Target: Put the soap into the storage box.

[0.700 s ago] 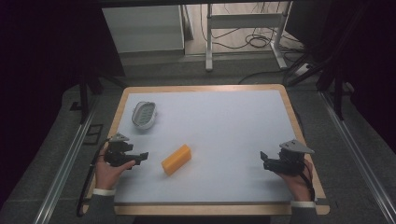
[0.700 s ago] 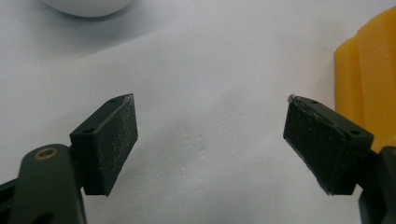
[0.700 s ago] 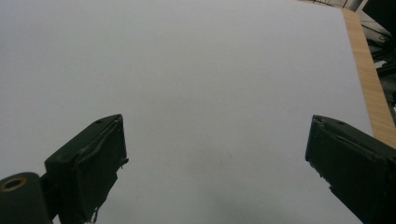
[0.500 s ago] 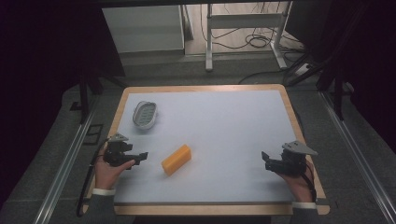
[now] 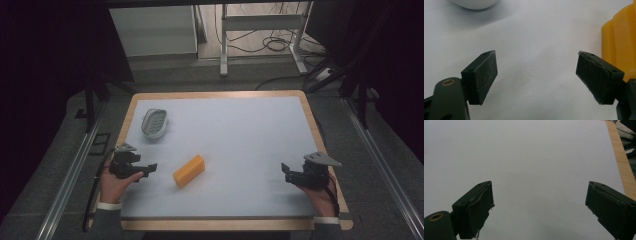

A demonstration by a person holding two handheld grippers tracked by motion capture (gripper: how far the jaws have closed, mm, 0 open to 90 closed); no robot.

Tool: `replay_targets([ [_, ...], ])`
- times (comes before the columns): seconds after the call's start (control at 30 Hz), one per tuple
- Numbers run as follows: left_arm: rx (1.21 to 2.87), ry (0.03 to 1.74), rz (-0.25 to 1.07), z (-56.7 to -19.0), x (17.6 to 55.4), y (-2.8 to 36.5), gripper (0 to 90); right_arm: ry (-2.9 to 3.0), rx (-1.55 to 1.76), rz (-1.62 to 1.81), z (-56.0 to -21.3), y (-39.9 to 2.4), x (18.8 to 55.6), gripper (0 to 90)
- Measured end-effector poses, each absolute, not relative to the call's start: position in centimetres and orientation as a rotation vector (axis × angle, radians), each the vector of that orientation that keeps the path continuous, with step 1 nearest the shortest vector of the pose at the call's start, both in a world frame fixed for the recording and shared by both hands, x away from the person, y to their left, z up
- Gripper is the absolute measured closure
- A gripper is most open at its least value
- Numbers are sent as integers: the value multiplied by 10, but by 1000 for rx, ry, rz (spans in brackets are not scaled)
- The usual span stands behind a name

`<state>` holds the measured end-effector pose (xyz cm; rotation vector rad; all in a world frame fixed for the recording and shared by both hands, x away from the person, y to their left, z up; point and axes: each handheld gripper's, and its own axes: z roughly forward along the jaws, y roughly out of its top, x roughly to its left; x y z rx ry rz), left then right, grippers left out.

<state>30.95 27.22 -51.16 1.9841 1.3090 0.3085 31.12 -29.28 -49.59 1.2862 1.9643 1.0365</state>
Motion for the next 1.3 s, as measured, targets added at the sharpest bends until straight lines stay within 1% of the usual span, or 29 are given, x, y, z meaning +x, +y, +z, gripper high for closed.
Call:
replay_targets([
  [0.17, 2008, 1299, 305, -507, 308, 271, 184, 1972, 1283, 1047, -496, -293, 311, 79],
  [0.33, 2013, 1331, 296, -499, 308, 274, 182, 1966, 1290, 1059, -495, -299, 310, 80],
  [0.4, 2005, 1320, 290, -491, 306, 274, 184, 1967, 1291, 1061, -496, -301, 310, 80],
  [0.47, 2026, 1305, 305, -484, 303, 272, 206, 1968, 1293, 1057, -497, -302, 310, 79],
  [0.63, 2041, 1244, 333, -469, 297, 267, 194, 1964, 1274, 1050, -494, -300, 307, 79],
  [1.07, 2046, 1217, 338, -454, 294, 262, 196, 1961, 1278, 1016, -494, -301, 303, 80],
  [1.3, 2098, 1166, 354, -444, 296, 246, 196, 1958, 1285, 1004, -493, -302, 303, 83],
])
